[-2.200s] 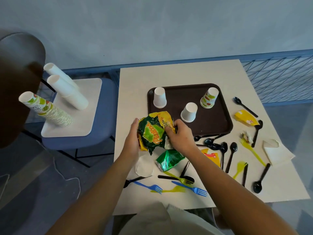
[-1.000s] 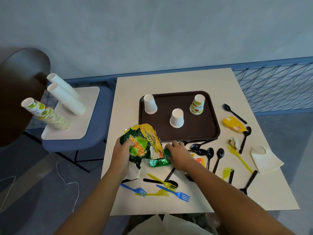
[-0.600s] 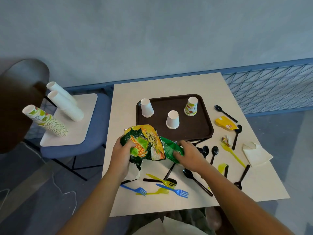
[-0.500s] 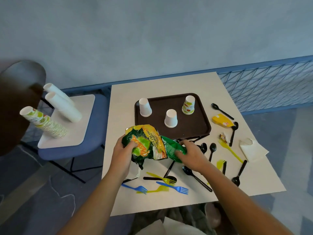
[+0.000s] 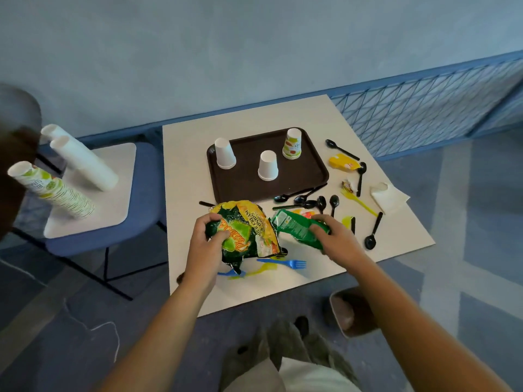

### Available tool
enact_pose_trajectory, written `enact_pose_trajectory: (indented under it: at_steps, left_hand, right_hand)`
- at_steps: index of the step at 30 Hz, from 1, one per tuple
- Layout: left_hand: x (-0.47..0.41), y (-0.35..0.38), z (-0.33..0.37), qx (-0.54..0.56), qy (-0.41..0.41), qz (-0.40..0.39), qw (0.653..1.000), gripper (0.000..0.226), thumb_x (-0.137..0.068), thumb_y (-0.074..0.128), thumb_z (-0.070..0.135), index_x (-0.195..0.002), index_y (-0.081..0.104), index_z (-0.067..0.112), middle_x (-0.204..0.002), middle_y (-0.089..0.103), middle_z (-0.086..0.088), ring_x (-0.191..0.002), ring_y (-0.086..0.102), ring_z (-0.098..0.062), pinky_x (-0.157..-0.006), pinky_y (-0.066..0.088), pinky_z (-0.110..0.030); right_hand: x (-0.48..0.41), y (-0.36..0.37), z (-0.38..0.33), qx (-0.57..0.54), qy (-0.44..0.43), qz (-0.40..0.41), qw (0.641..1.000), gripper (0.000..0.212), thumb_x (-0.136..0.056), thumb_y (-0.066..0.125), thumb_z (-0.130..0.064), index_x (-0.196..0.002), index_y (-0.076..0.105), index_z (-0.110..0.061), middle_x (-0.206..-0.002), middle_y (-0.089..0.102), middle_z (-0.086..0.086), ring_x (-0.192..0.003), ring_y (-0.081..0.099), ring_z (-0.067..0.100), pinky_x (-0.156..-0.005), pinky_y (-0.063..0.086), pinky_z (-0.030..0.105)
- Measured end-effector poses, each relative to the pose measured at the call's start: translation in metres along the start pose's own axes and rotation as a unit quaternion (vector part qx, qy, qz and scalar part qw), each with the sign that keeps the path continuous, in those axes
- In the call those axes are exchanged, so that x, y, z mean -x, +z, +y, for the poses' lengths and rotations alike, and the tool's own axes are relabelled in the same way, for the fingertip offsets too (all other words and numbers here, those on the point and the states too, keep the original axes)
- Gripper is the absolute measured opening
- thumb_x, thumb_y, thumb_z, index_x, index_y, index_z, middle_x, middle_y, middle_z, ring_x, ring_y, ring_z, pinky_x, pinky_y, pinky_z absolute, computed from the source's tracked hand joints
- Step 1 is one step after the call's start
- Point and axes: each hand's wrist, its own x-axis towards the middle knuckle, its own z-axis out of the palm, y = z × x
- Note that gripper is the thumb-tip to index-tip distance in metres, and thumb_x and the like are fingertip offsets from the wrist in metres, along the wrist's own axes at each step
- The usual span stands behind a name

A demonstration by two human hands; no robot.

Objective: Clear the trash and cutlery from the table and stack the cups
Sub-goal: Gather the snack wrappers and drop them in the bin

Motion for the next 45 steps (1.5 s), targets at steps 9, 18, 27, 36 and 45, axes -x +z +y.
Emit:
enact_pose_trajectory:
  at_steps: [9, 18, 27, 36, 45]
  left_hand:
    - [0.057, 0.044, -0.029, 0.005, -0.04, -0.039, 0.998, 0.026, -0.101, 0.046, 0.005, -0.104, 0.062, 0.026, -0.116, 0.066, -0.01, -0.104, 0.066, -0.027, -0.077, 0.054, -0.039]
    - [0.126, 0.144, -0.07, -0.12, -0.037, -0.092, 0.988, 0.037, -0.096, 0.052, 0.006, -0.114, 0.061, 0.037, -0.105, 0.065, 0.006, -0.081, 0.059, -0.019, -0.074, 0.052, -0.044]
    - [0.191, 0.26, -0.13, -0.092, -0.075, -0.054, 0.991, 0.072, -0.092, 0.067, -0.002, -0.141, 0.039, 0.043, -0.12, 0.067, 0.0, -0.101, 0.074, -0.016, -0.086, 0.063, -0.04]
    - [0.172, 0.324, -0.208, -0.177, -0.169, -0.025, 0.969, 0.052, -0.082, 0.083, 0.011, -0.128, 0.06, 0.012, -0.117, 0.069, -0.003, -0.095, 0.066, -0.007, -0.085, 0.057, -0.035]
    - [0.092, 0.369, -0.334, -0.398, -0.142, -0.049, 0.905, 0.051, -0.085, 0.083, 0.028, -0.132, 0.064, 0.017, -0.113, 0.066, 0.0, -0.097, 0.062, -0.017, -0.08, 0.05, -0.031]
  right_hand:
    - [0.051, -0.044, 0.041, -0.081, 0.064, 0.021, 0.994, 0.025, -0.108, 0.04, -0.041, -0.117, 0.063, -0.037, -0.105, 0.066, -0.002, -0.075, 0.057, 0.013, -0.062, 0.045, 0.03]
    - [0.088, -0.123, 0.136, -0.125, 0.104, -0.008, 0.987, 0.024, -0.096, 0.048, -0.03, -0.112, 0.063, -0.04, -0.104, 0.066, 0.006, -0.07, 0.052, 0.019, -0.056, 0.044, 0.031]
    - [0.121, -0.205, 0.273, -0.067, 0.095, -0.025, 0.993, 0.022, -0.097, 0.06, -0.03, -0.117, 0.059, -0.039, -0.103, 0.066, 0.001, -0.079, 0.06, 0.014, -0.07, 0.051, 0.036]
    - [0.085, -0.181, 0.354, 0.029, 0.142, -0.048, 0.988, 0.03, -0.091, 0.072, -0.03, -0.112, 0.053, -0.02, -0.099, 0.064, 0.008, -0.077, 0.058, 0.02, -0.072, 0.051, 0.04]
    - [0.007, -0.089, 0.44, 0.094, 0.185, -0.04, 0.977, 0.054, -0.096, 0.066, -0.032, -0.142, 0.045, -0.017, -0.136, 0.04, 0.01, -0.098, 0.06, 0.022, -0.088, 0.057, 0.035]
